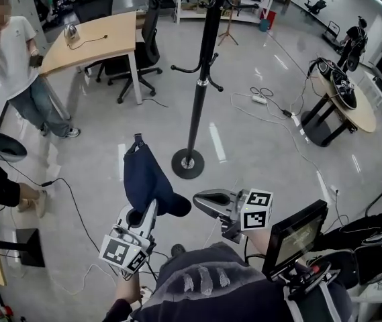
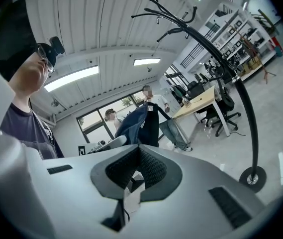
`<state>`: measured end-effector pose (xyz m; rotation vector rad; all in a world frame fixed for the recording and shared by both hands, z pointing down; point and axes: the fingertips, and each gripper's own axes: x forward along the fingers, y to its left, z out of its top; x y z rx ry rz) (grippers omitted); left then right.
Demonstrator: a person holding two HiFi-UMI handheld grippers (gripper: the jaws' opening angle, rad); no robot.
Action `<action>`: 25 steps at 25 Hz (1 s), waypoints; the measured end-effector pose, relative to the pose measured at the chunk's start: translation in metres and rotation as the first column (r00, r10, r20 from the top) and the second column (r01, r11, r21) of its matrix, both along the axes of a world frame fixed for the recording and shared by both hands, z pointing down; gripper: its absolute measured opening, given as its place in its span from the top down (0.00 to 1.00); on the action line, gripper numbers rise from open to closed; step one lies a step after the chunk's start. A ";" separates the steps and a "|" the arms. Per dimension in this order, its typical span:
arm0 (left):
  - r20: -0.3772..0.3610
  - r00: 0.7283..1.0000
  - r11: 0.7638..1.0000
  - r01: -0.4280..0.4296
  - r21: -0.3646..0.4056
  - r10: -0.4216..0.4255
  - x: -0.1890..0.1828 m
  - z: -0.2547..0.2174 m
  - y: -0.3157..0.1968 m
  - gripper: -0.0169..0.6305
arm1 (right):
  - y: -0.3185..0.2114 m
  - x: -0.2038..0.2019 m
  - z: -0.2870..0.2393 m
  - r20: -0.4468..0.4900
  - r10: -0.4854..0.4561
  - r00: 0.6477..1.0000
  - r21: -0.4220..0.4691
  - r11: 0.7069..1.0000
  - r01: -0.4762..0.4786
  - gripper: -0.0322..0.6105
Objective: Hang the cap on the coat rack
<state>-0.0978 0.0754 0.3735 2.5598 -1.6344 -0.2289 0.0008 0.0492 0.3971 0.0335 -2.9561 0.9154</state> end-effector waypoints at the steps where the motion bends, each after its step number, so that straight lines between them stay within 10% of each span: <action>1: -0.008 1.000 1.000 0.001 0.005 -0.001 -0.003 0.000 -0.003 0.95 | -0.001 0.000 0.001 -0.007 0.009 1.000 0.002 1.000 -0.009 0.94; 25: 0.148 0.979 0.991 0.134 0.028 -0.137 0.085 -0.037 -0.120 0.95 | -0.115 0.120 -0.010 0.161 -0.012 0.987 -0.006 1.000 0.013 0.94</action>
